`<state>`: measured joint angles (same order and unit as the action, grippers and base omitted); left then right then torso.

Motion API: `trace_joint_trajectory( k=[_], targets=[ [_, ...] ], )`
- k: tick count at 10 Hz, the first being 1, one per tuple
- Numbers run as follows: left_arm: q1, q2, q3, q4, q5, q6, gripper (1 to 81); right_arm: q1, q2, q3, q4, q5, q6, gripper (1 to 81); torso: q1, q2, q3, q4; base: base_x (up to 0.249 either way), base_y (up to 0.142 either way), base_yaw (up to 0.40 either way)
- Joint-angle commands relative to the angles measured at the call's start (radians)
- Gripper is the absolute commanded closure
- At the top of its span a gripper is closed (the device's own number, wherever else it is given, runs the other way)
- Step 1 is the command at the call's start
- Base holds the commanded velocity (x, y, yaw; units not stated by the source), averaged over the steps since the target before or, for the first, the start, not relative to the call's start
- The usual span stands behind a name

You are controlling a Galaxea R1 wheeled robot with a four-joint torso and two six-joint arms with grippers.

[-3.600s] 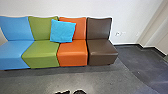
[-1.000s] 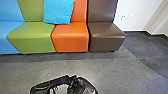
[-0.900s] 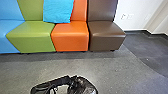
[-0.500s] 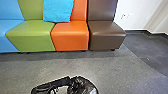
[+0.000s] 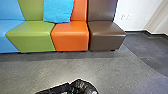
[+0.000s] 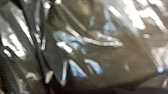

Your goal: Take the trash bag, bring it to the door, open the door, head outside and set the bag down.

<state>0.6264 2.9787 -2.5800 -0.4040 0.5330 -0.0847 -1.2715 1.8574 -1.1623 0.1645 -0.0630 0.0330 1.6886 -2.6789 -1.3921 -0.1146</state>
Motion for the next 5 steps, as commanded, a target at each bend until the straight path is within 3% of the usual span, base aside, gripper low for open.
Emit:
trace_joint_trajectory(
  k=[1, 5],
  targets=[
    [0.025, 0.0, 0.001, 0.024, 0.038, -0.004, 1.0, 0.03, -0.061, 0.024, 0.012, -0.075, -0.002, 1.0, 0.0, 0.0, 0.0, 0.0, 0.0, 0.0, 0.0],
    [0.062, -0.023, -0.017, 0.021, 0.021, -0.004, 1.0, 0.027, -0.059, 0.027, 0.012, -0.063, -0.002, 1.0, 0.0, -0.001, 0.001, 0.0, 0.0, 0.0, 0.0]
  ],
)
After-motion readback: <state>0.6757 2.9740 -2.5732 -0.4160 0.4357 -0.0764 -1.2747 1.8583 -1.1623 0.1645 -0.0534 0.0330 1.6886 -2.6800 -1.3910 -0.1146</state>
